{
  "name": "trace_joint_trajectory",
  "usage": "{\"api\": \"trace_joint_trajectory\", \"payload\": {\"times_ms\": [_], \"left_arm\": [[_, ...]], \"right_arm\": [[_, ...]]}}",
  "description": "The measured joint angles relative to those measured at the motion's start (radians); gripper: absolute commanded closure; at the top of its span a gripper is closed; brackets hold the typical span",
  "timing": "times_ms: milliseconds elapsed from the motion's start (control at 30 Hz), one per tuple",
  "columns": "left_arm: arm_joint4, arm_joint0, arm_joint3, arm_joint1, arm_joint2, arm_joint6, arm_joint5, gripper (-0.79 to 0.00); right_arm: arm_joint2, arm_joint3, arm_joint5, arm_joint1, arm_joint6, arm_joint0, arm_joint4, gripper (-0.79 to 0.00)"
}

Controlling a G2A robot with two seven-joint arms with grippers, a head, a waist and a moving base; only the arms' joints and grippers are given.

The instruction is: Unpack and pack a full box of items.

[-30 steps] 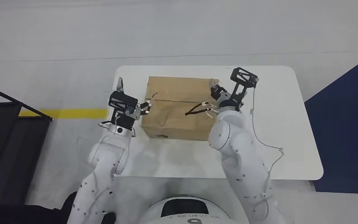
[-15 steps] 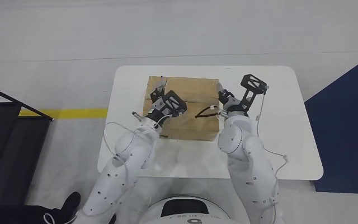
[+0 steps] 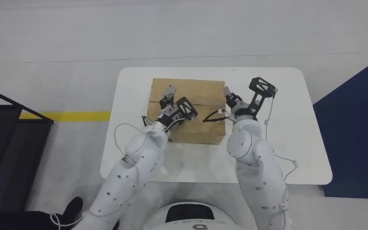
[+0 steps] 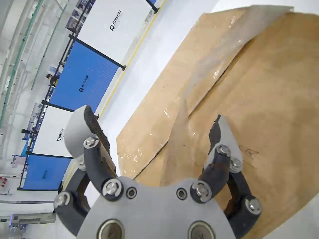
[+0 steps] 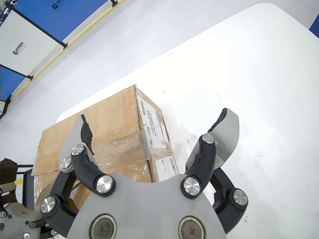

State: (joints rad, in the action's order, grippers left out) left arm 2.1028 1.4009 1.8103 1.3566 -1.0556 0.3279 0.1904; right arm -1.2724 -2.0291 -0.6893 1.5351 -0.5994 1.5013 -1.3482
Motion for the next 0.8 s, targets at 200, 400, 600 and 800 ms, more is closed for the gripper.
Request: {"api": "trace_joint_trajectory", "payload": {"times_ms": [200,400,600,800], "left_arm": [[0.058,0.006,0.001,0.0,-0.021,0.08,-0.059,-0.785],[0.082,0.03,0.029,0.003,-0.047,0.135,-0.145,-0.785],[0.133,0.04,0.017,0.006,-0.085,0.196,-0.235,-0.785],[0.14,0.05,0.009,0.01,-0.117,0.226,-0.313,-0.785]], "right_arm": [[0.0,0.011,0.01,0.001,0.002,-0.004,0.001,-0.785],[-0.007,0.005,0.018,0.002,0.006,0.005,0.001,-0.785],[-0.014,0.001,0.026,0.003,0.017,0.016,0.01,-0.785],[-0.023,-0.007,0.036,0.003,0.023,0.026,0.015,-0.785]]}}
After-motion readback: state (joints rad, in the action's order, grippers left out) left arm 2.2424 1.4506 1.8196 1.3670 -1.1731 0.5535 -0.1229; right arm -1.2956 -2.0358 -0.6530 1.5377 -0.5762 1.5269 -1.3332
